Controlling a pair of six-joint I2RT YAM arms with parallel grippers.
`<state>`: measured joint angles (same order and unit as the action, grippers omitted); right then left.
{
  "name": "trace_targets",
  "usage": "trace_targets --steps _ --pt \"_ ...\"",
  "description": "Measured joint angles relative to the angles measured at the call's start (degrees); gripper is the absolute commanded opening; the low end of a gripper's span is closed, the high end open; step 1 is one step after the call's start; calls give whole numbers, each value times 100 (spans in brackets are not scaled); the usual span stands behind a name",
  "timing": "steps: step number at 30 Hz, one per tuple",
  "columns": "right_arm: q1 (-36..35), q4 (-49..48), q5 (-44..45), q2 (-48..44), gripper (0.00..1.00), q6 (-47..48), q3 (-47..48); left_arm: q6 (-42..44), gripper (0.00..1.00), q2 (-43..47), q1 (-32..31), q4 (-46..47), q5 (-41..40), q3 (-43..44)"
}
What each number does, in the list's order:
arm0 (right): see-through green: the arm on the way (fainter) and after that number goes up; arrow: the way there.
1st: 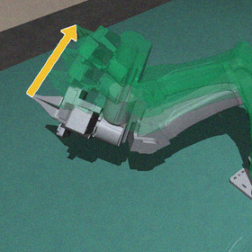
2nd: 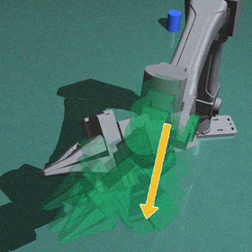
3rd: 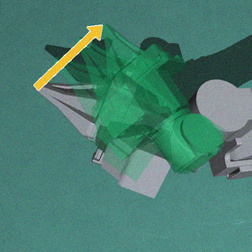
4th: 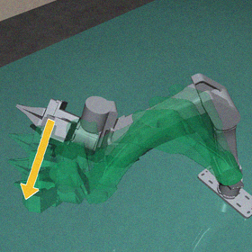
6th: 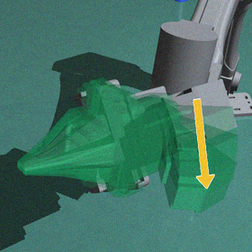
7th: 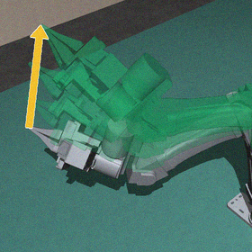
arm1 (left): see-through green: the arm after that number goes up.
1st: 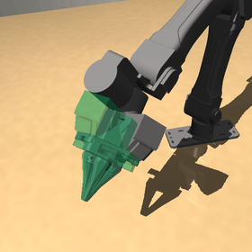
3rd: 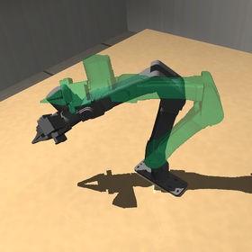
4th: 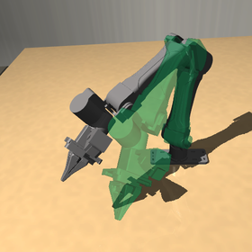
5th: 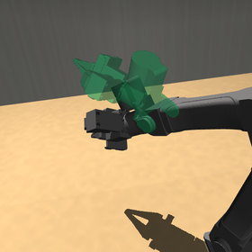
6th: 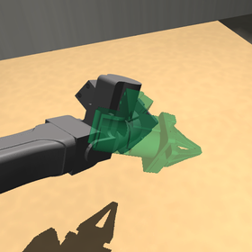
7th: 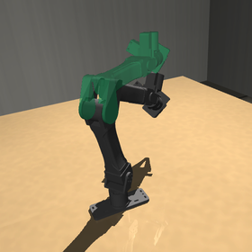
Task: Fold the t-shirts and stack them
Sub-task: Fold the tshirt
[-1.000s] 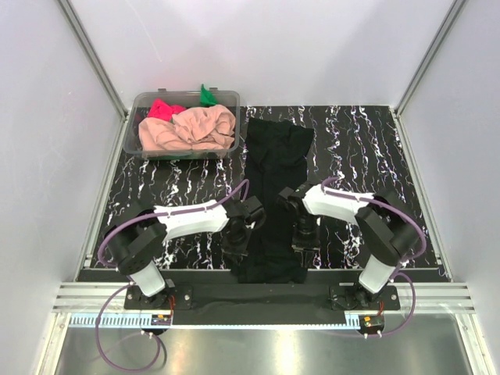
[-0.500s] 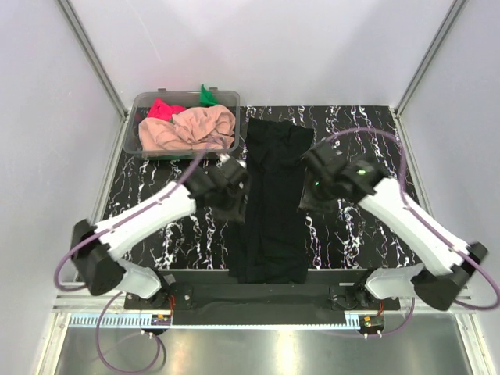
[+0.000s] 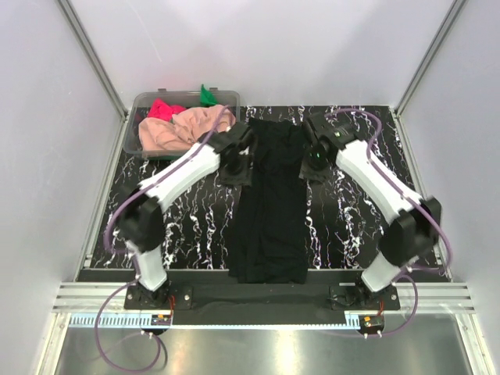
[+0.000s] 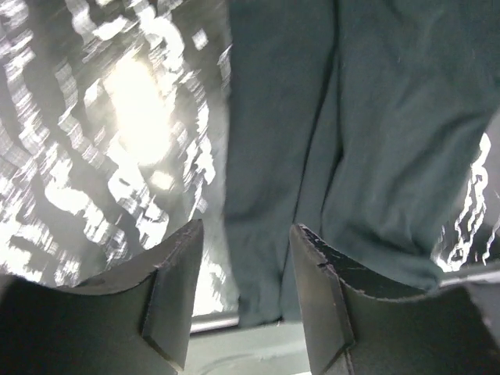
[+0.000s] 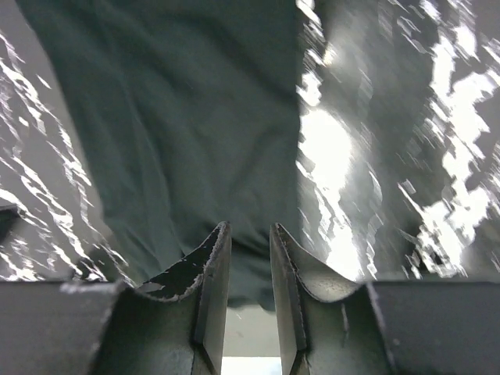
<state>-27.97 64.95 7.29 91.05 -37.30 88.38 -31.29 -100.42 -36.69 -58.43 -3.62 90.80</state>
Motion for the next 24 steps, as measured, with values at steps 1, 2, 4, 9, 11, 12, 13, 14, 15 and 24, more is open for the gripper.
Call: trace_targets --steps 1,2,4,9,11,12,13,14,15,24 --pt "79 -105 -151 271 34 98 151 44 54 -348 28 4 92 262" --pt "197 -208 -354 518 35 179 337 90 54 -647 55 -15 203 551" --pt "503 -284 -697 1014 36 348 914 133 54 -1246 149 -190 503 1379" --pt "1231 -555 -1215 2151 36 702 2649 166 54 -2332 581 -221 986 3521" --pt "1445 -597 -1429 2684 36 811 3348 116 54 -2673 769 -232 1231 4258" --pt "1526 -619 -1506 2962 35 850 3641 68 54 -2837 868 -197 1366 4586" --pt "1585 -603 -1602 3246 35 887 3921 -2 53 -2992 960 -164 1510 4850" --pt "1617 -518 -1670 3530 35 909 4218 -72 53 -3130 1060 -76 1652 5036" --pt "1635 -457 -1775 3862 36 929 4531 -120 53 -3211 1117 -13 1751 5084" --pt "1602 -168 -2483 5460 37 901 5707 -710 52 -4282 1388 546 2767 5215"
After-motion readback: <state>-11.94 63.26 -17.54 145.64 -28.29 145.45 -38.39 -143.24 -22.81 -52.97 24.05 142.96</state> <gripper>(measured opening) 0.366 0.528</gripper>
